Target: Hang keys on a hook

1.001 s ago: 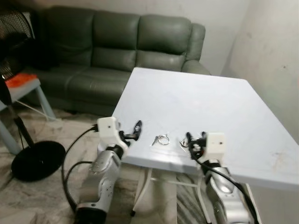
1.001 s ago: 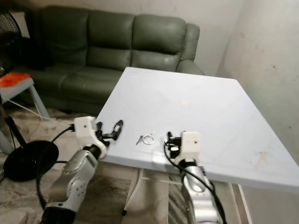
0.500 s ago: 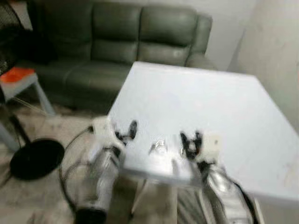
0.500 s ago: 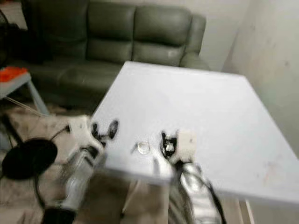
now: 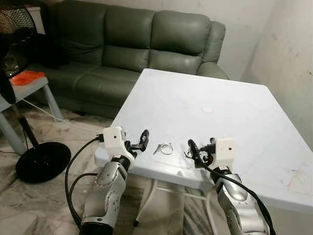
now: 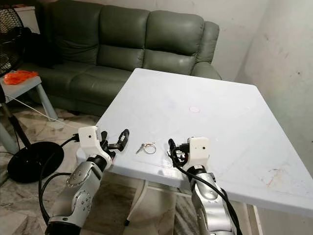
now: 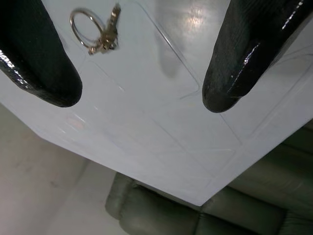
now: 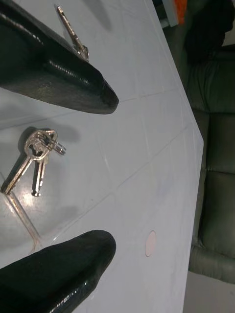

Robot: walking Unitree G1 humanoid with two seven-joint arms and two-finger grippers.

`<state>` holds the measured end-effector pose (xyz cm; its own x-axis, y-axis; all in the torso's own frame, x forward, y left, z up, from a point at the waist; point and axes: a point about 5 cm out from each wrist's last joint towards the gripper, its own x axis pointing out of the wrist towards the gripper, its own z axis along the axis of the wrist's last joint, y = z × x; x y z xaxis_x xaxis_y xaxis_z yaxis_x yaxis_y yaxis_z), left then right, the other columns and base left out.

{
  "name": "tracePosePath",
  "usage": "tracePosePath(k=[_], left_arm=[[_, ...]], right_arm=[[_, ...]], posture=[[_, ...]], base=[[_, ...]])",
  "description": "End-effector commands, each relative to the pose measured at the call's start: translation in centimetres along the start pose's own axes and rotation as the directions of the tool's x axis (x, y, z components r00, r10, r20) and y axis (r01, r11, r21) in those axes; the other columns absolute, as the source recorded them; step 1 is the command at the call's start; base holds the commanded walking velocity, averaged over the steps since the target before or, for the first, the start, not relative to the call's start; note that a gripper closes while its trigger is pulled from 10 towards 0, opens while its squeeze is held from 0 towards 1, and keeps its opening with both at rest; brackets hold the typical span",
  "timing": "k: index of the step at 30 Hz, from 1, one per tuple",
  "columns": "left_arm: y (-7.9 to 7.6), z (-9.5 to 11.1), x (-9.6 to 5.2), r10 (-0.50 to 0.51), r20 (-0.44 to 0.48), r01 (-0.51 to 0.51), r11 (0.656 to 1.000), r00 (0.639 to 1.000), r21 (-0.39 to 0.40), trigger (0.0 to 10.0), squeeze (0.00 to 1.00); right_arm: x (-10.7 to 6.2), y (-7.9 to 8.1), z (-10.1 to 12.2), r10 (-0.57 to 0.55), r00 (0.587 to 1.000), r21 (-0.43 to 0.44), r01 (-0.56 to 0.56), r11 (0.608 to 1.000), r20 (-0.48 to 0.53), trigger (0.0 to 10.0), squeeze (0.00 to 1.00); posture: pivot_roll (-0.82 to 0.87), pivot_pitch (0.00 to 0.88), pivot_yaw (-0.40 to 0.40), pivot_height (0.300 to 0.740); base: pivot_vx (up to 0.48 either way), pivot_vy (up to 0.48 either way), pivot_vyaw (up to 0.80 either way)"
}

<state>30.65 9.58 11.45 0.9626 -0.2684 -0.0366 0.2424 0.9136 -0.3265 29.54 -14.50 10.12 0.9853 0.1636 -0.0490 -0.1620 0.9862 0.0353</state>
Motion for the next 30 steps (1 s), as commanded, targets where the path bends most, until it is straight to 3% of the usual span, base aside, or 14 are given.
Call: tracePosePath(k=[1,21,30], left_arm=[[-1.4,-0.6,-0.3,-0.07,-0.025,0.07,0.998,0.997,0.0,10.0,0.0],[-2.8,-1.6,-1.4,-0.193,-0.097,0.197,0.98,0.976,0.035,10.0,0.0],[-3.4,-1.9,-1.9,-0.236,-0.117,0.243,0.969,0.965,0.047,10.0,0.0]], right_arm=[[0.5,-0.1,0.4,0.008,1.0,-0.031,-0.009,0.999,-0.012,10.0,0.0],[2.3,0.6,0.2,-0.119,0.989,-0.07,0.113,0.991,-0.088,10.0,0.0],[1.8,1.6,-1.4,-0.172,0.973,-0.084,0.161,0.983,-0.153,10.0,0.0]], posture=[[0.02,0.011,-0.071,0.74],[0.03,0.02,-0.074,0.74],[0.04,0.017,-0.08,0.74]], base=[[0.0,0.0,0.0],[0.0,0.0,0.0],[0.0,0.0,0.0]])
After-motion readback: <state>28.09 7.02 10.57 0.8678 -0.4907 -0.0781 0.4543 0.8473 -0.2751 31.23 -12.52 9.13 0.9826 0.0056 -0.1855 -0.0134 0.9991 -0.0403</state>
